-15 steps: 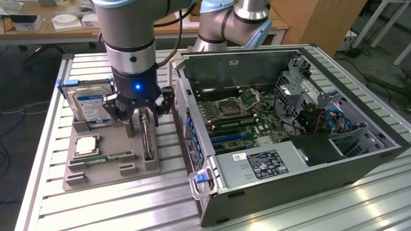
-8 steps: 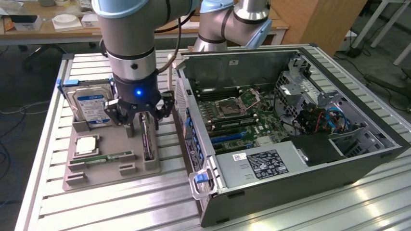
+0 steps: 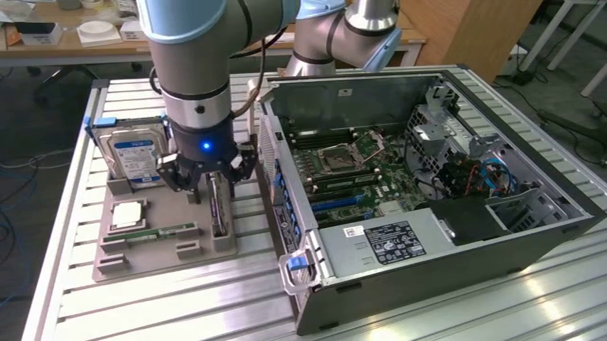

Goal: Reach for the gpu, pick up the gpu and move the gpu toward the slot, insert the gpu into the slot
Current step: 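Pick up the gpu and move the gpu toward the slot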

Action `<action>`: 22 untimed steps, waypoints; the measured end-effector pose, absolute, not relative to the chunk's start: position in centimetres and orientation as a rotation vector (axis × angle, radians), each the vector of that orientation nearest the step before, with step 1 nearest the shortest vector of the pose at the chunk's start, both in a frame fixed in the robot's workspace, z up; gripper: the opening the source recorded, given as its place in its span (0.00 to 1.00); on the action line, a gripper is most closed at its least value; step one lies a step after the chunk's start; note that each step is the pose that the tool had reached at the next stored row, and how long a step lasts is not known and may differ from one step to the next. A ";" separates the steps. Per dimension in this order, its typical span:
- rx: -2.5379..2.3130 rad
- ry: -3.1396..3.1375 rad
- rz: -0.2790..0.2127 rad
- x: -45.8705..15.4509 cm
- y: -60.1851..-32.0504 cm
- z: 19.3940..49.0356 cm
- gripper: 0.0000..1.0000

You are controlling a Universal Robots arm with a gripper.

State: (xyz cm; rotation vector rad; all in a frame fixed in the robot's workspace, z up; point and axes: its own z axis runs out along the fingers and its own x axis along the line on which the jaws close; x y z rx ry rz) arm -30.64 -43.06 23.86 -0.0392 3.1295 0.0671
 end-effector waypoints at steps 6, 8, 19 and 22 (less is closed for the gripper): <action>0.007 3.129 0.066 -30.6 -43.0 23.0 0.59; 0.007 3.129 0.066 -30.6 -43.0 23.0 0.59; 0.007 3.129 0.067 -30.6 -43.0 23.0 0.44; 0.007 3.129 0.066 -30.6 -43.0 23.0 0.36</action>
